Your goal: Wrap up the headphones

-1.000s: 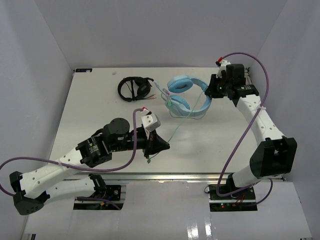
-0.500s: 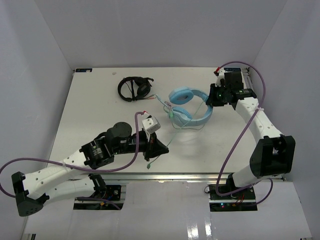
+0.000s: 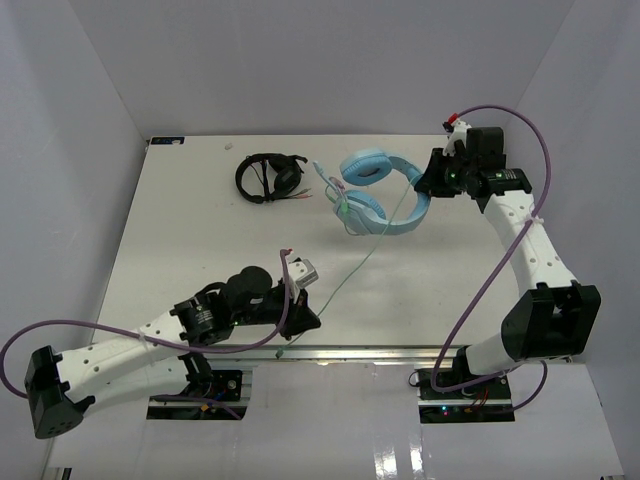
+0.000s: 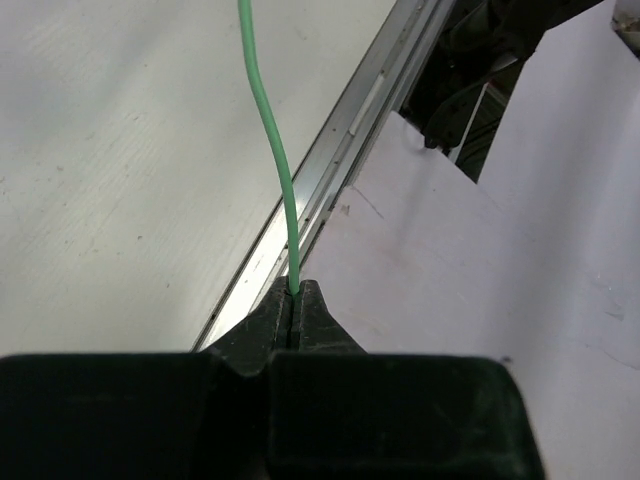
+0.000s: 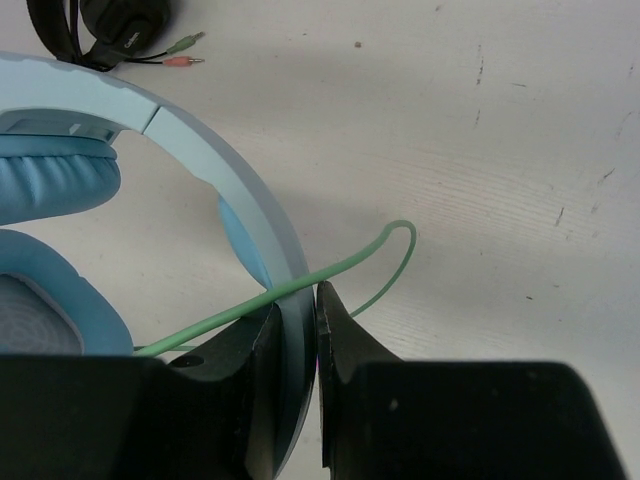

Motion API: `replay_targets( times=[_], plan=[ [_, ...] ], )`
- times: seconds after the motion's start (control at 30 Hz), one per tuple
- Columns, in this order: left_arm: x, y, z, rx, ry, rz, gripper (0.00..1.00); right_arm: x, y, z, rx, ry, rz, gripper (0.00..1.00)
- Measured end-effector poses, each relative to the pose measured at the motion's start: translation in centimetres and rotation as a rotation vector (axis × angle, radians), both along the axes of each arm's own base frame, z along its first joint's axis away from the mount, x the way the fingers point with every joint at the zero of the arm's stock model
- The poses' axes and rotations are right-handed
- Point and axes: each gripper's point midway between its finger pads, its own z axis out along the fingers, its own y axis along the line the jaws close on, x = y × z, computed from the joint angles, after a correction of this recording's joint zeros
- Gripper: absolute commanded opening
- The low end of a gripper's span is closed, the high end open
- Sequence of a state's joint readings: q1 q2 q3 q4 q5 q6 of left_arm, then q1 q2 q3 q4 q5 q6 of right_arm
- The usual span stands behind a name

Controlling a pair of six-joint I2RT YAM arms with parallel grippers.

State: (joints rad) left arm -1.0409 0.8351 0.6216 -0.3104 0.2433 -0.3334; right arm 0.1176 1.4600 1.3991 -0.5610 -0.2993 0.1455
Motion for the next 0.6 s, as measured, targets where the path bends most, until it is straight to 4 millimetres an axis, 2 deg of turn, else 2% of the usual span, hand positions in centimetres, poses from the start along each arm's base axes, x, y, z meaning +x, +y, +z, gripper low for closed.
replay_targets(
  times=[0.17, 0.27, 0.37, 0.43, 0.6],
  plan=[
    [2.1, 0.7, -2.5, 0.077, 0.036, 0.059, 0.0, -0.7, 0.0, 0.1, 0.009, 0.012, 0.026, 0.08],
    [4.9, 1.8, -4.5, 0.122, 0.075, 0.124, 0.0, -1.2, 0.1, 0.7, 0.022, 0.006, 0.056, 0.08],
    [7.4, 3.2, -6.4, 0.152, 0.117, 0.18, 0.0, -1.8, 0.4, 2.1, 0.039, -0.021, 0.1, 0.08],
    [8.2, 3.5, -7.3, 0.159, 0.142, 0.182, 0.0, -2.1, 0.7, 3.4, 0.051, -0.053, 0.132, 0.08],
    [9.7, 2.9, -9.0, 0.172, 0.201, 0.148, 0.0, -3.4, 1.6, 6.5, 0.075, -0.143, 0.225, 0.08]
  ],
)
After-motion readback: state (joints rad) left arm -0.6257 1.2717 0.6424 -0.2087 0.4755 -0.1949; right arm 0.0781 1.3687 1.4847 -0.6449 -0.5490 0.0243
